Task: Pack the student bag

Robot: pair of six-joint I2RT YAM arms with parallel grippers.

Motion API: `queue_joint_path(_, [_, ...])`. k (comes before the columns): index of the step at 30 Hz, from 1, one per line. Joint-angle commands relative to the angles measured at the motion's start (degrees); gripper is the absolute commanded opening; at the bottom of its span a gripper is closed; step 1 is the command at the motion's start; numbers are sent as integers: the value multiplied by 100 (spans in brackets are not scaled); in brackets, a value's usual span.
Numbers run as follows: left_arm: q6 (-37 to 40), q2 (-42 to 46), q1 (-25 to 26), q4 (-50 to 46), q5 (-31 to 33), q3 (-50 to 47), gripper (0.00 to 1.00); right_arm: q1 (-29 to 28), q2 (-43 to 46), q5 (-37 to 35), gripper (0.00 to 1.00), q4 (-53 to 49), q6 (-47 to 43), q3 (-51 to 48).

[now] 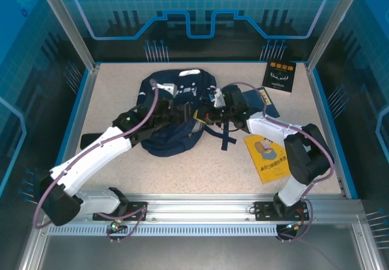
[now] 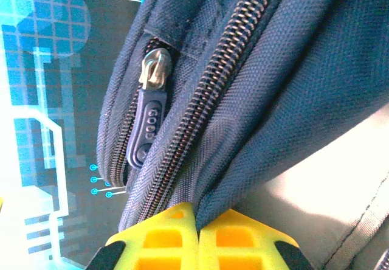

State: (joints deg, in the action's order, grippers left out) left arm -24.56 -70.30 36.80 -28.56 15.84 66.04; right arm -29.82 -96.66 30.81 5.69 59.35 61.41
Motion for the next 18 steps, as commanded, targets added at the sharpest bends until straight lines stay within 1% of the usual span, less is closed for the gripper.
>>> queue_joint_path(1, [-878,343,4,-667,-585,-394,69,-118,-92,-168,0,634,150,503])
queue_joint_path(4, [-1286,525,99,-530,-957,-819,64,-201,-184,-238,0,631,199,707])
queue_joint_path(10, [-1776,423,329,56,-1001,-1461,48,-347,-224,-384,0,508,229,926])
queue_joint_path(18, [-2259,-112,373,829,-565,-1698,43,-529,-65,-504,0,374,165,909])
